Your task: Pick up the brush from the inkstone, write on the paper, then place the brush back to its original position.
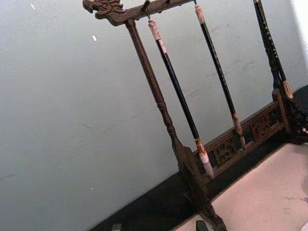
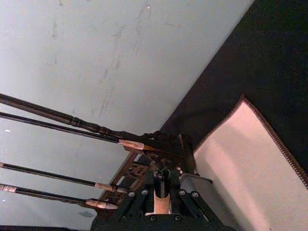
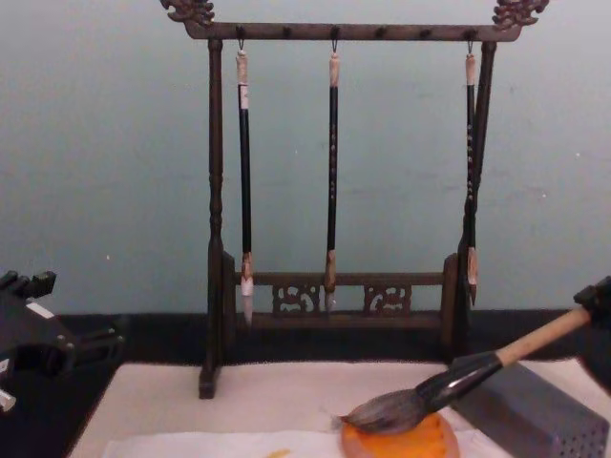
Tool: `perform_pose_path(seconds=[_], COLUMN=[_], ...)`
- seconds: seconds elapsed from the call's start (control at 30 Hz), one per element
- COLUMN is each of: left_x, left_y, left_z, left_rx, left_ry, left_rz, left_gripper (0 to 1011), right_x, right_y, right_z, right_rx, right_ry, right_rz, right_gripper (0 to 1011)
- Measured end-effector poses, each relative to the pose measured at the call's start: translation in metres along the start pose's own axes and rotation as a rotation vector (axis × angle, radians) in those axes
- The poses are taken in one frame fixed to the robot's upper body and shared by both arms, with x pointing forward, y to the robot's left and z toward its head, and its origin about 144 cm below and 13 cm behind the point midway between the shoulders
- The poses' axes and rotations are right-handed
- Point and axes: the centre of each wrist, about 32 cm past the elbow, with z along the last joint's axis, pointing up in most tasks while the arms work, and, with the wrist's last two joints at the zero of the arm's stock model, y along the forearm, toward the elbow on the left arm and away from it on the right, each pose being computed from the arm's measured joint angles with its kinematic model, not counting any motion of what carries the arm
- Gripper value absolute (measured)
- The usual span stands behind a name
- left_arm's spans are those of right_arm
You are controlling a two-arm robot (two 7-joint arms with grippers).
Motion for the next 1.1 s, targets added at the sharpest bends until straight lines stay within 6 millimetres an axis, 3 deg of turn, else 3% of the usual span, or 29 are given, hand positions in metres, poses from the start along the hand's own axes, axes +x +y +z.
perform_pose_path(seconds=[1.1], left_x=[0.0], left_y=[0.0], left_z=[0.0], left_rx=[0.0], left_ry=[0.0], left_rz=[0.0], left_gripper=[1001], right_x=[0.0029], right_y=[-0.0065], right_z=[0.0016], right_rx=[-0.003], right_ry=[-0.009], right_rz=[-0.029], right_gripper=[188])
